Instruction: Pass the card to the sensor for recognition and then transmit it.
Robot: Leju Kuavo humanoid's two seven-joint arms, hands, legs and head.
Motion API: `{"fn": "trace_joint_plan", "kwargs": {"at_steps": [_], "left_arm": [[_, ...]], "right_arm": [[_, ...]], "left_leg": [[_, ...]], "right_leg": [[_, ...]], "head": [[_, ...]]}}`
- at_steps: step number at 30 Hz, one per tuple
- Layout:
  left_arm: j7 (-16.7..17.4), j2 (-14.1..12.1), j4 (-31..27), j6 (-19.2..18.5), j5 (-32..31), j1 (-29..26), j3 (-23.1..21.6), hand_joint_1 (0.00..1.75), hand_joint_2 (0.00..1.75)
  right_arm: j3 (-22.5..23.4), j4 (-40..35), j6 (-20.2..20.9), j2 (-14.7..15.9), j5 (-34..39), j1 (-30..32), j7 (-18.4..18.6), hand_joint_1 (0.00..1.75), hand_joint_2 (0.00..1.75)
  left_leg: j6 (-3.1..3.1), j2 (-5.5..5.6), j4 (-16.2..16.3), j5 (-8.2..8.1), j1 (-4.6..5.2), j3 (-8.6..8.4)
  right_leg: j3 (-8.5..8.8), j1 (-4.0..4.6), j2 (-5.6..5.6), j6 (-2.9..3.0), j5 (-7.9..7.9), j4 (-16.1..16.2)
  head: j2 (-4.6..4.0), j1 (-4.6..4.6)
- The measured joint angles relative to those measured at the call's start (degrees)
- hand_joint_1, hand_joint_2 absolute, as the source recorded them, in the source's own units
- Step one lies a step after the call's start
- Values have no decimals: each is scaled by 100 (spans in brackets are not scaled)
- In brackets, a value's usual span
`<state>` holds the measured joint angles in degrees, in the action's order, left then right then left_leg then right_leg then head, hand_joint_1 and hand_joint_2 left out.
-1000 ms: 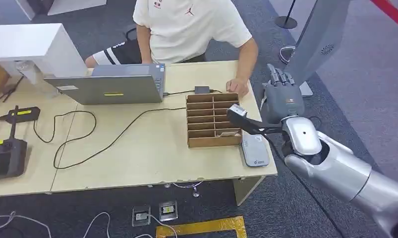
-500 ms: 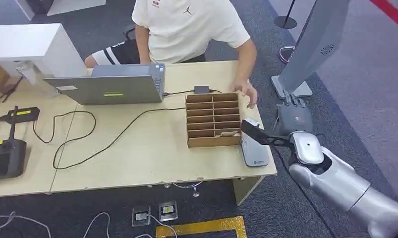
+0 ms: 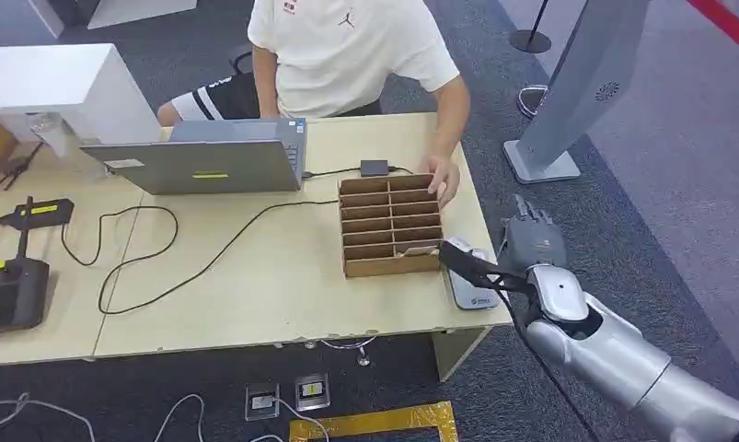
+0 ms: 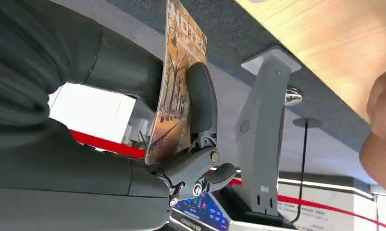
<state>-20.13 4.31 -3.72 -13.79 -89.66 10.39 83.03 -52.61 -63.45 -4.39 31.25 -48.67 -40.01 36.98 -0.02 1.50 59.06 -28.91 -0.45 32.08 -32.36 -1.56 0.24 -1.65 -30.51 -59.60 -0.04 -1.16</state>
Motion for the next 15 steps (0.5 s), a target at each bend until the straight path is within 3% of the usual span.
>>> {"fn": "trace_joint_plan", "kwargs": {"at_steps": [15], "left_arm": [[57,7,0,0,0,0,-2,0,0]], "right_arm": [[-304,241,-304,-273,584,238,0,175,175]], "left_leg": [[0,-2,0,0,0,0]], "right_leg": [[-1,0,-3,0,0,0]], "head": [[0,-2]]}}
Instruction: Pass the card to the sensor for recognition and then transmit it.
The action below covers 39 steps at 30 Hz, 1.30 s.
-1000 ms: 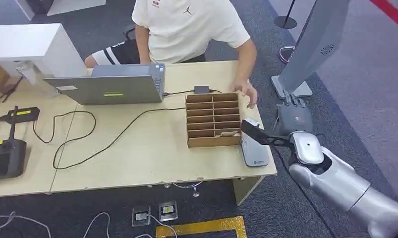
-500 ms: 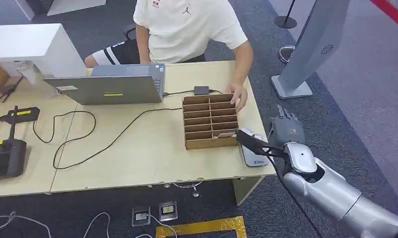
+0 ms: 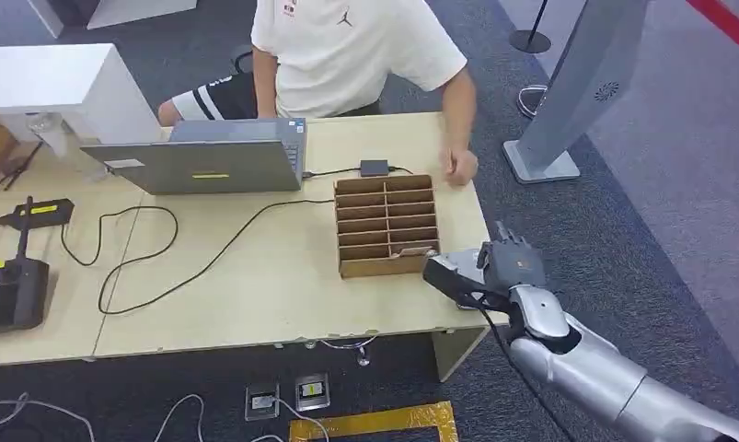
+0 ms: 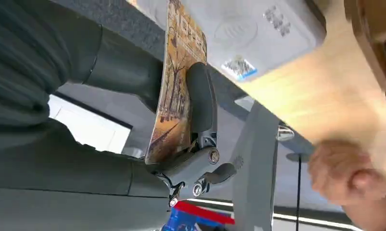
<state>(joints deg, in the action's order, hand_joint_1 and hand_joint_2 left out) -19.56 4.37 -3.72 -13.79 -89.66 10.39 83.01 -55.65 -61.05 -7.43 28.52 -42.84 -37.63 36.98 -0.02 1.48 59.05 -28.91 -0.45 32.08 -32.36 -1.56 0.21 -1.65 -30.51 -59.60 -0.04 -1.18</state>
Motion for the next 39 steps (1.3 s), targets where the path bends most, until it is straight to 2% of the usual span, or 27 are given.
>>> {"fn": "trace_joint_plan", "kwargs": {"at_steps": [10,22,29,34,39], "left_arm": [[55,0,0,0,0,-3,-2,0,0],[59,7,0,0,0,-39,0,0,0],[59,9,0,0,0,-42,-2,0,0],[59,7,0,0,0,-43,0,0,0],[59,7,0,0,0,-42,0,0,0]], "right_arm": [[-92,365,-155,-116,411,64,0,175,175],[-92,697,-232,-223,621,22,0,175,175],[-92,730,-446,-253,634,-9,0,175,175],[-11,715,-621,-186,472,-37,0,175,175],[323,433,-490,-92,-135,-108,0,175,175]], "left_leg": [[0,-6,0,-1,0,-16],[-3,-31,-1,-5,0,-69],[-3,-32,0,-3,0,-69],[-2,-32,1,-3,0,-55],[-3,-32,2,-4,0,-46]], "right_leg": [[10,0,-5,0,0,1],[56,1,-26,3,4,4],[54,0,-28,1,12,3],[44,0,-28,3,14,2],[34,0,-28,3,13,2]], "head": [[0,2],[0,0],[0,2],[0,0],[0,2]]}}
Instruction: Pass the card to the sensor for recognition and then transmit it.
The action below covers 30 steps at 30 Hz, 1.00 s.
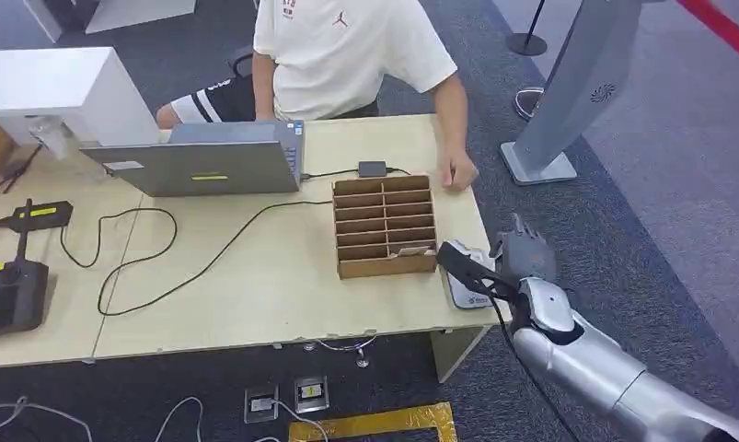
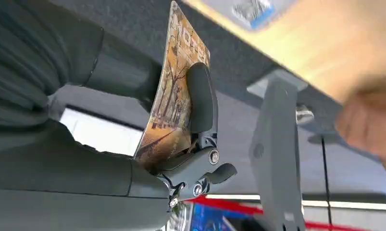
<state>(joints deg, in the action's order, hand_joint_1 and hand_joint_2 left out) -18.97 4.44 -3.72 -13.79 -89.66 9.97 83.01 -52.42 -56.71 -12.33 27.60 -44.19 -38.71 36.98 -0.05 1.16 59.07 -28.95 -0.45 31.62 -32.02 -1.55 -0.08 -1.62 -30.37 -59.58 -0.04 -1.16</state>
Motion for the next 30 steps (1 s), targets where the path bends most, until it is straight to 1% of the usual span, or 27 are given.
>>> {"fn": "trace_joint_plan", "kwargs": {"at_steps": [3,7,13,16,20,28,30], "left_arm": [[0,0,0,0,0,3,-2,0,0],[-4,0,0,0,0,22,-4,0,0],[-4,0,0,0,0,83,-6,0,0],[-2,-7,0,0,0,126,-11,0,0],[-2,-11,0,0,0,195,-15,0,0],[-4,-26,0,0,0,254,-35,0,0],[0,-39,0,0,0,271,-39,0,0]], "right_arm": [[217,-274,245,70,-219,-132,0,175,175],[341,-621,389,129,-341,-379,0,175,175],[282,-966,577,118,-413,-916,-2,175,175],[101,-1015,733,20,-392,-1271,-2,175,175],[-270,-999,770,-194,-365,-1668,-17,175,175],[-910,-628,512,-694,-167,-2254,-33,175,175],[-997,-501,450,-750,-145,-2344,-33,175,175]], "left_leg": [[0,0,0,0,-1,1],[0,0,-1,0,0,2],[0,-1,-1,1,0,6],[0,-2,-1,1,-1,9],[-1,-1,-1,2,-4,11],[-1,0,-1,2,-8,17],[-1,3,-1,2,-8,18]], "right_leg": [[-2,1,0,0,0,0],[-2,0,-1,0,0,0],[-1,0,0,1,1,-2],[-5,1,-2,1,1,-3],[-7,5,-1,1,0,-4],[-13,8,1,1,0,-3],[-12,8,4,1,0,-3]], "head": [[0,0],[0,0],[0,-2],[0,0],[0,2],[0,0],[0,0]]}}
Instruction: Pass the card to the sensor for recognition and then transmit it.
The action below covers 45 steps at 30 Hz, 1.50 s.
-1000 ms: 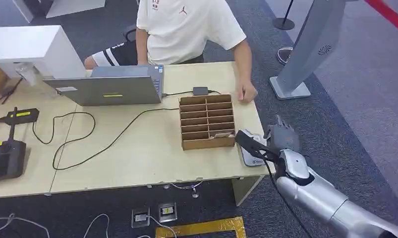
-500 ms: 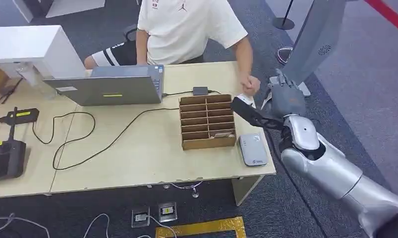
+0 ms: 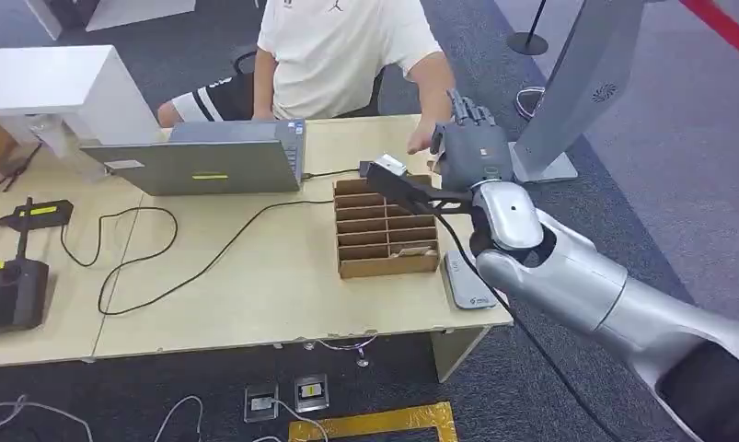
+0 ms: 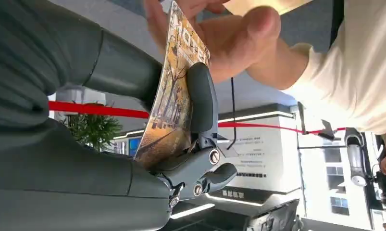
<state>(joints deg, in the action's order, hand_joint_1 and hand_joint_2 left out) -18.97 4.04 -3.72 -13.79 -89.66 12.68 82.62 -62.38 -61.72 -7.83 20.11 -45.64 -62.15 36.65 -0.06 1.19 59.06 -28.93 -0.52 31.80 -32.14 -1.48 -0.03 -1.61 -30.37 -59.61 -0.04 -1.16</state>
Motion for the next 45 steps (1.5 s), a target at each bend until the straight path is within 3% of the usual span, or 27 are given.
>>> {"fn": "trace_joint_plan", "kwargs": {"at_steps": [14,15,16,23,36,39,45], "left_arm": [[105,0,0,0,0,21,-142,0,0],[103,0,0,0,0,21,-142,0,0],[103,0,0,0,-2,21,-142,0,0],[103,0,0,0,0,19,-171,0,0],[81,11,0,0,-2,-1,-186,0,0],[79,26,0,0,-2,-31,-186,0,0],[79,24,0,0,-2,-92,-186,0,0]], "right_arm": [[-463,673,-203,-129,39,-191,15,175,175],[-491,697,-207,-129,39,-191,15,49,175],[-520,721,-210,-127,37,-192,15,0,175],[-647,833,-264,-124,-63,-185,17,0,175],[-642,751,-756,29,-324,-147,31,0,175],[-437,548,-1089,210,-354,48,33,0,175],[298,-29,-1154,647,-188,726,33,0,175]], "left_leg": [[0,0,1,0,0,-1],[0,-1,1,0,0,0],[0,-2,1,0,0,-1],[-1,-4,1,-1,0,-1],[-1,-5,2,-1,0,-3],[0,-4,3,-1,0,-5],[0,-5,3,-3,1,-4]], "right_leg": [[-2,0,-2,0,0,1],[-3,0,-3,0,0,1],[-3,0,-4,0,0,1],[-6,0,-6,0,0,1],[-7,0,-7,0,0,2],[-6,0,-6,0,0,3],[-6,-1,-7,0,0,5]], "head": [[0,-2],[0,0],[0,0],[0,-2],[0,0],[0,-2],[0,-2]]}}
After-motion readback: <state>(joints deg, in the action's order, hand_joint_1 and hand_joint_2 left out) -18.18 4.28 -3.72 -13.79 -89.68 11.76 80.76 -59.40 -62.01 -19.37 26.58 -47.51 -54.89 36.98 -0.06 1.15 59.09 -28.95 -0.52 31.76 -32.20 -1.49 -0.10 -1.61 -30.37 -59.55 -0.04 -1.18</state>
